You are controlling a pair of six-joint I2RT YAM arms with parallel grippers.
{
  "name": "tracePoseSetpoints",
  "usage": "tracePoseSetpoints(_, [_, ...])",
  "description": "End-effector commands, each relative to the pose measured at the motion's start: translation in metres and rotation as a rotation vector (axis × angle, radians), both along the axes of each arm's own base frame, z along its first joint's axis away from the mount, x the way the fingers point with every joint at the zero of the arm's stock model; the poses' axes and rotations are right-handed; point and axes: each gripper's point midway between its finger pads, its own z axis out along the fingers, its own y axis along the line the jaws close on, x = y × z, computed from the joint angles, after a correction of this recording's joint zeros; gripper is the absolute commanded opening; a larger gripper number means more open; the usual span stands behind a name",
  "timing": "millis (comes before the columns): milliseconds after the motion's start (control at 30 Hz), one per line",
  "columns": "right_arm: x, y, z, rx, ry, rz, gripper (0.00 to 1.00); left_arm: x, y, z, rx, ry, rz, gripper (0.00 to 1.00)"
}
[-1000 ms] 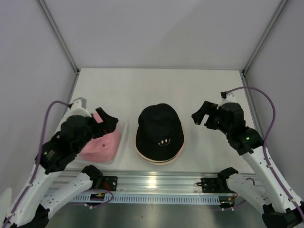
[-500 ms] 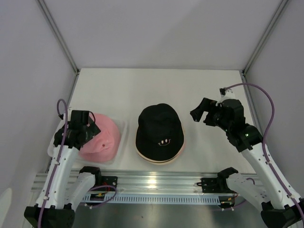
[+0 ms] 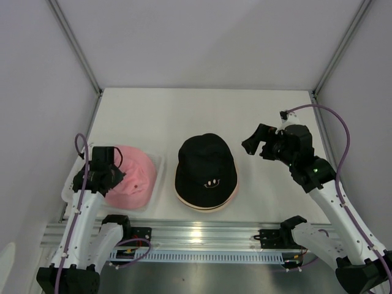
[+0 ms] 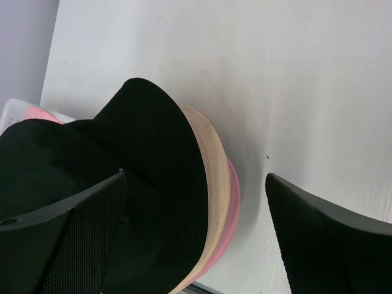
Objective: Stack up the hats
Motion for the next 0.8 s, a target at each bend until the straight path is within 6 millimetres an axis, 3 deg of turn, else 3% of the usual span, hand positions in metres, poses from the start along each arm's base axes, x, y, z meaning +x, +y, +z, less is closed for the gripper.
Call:
tracePoseSetpoints(0, [0.007,0.001,0.036,0.044,-0.091,-0.005,0.97,0.015,-0.001,0.056,0.01,-0.181,-0.043,0.01])
tracePoseSetpoints(67, [0.008,0.002,0.039,0.046,-0.096,-0.001,0.97,0.006,0.001,0.077,0.053,-0.197,-0.093,0.01])
tracePoseSetpoints(167, [0.011,0.004,0.046,0.051,-0.11,0.001,0.98,-0.001,0.0,0.164,0.102,-0.367,-0.166,0.01])
tracePoseSetpoints(233, [0.014,0.006,0.045,0.058,-0.109,0.006,0.98,-0.007,-0.01,0.179,0.082,-0.384,-0.234,0.01])
tracePoseSetpoints(267, [0.017,0.007,0.047,0.068,-0.118,0.004,0.98,-0.011,-0.014,0.209,0.096,-0.459,-0.276,0.01])
tracePoseSetpoints(333, [0.02,0.01,0.047,0.076,-0.117,0.011,0.98,-0.01,-0.033,0.223,0.048,-0.495,-0.379,0.01])
tracePoseSetpoints(367, [0.022,0.011,0.049,0.079,-0.121,0.014,0.98,-0.01,-0.038,0.246,0.052,-0.54,-0.419,0.01])
tracePoseSetpoints(467, [0.026,0.012,0.053,0.077,-0.124,0.021,0.98,-0.008,-0.068,0.277,-0.005,-0.608,-0.601,0.01])
tracePoseSetpoints(633, [0.028,0.004,0.062,0.073,-0.147,-0.007,0.98,-0.017,-0.114,0.326,-0.098,-0.756,-0.879,0.01])
tracePoseSetpoints(767, [0.024,0.0,0.054,0.072,-0.127,-0.022,0.98,-0.031,-0.153,0.369,-0.237,-0.911,-1.081,0.01])
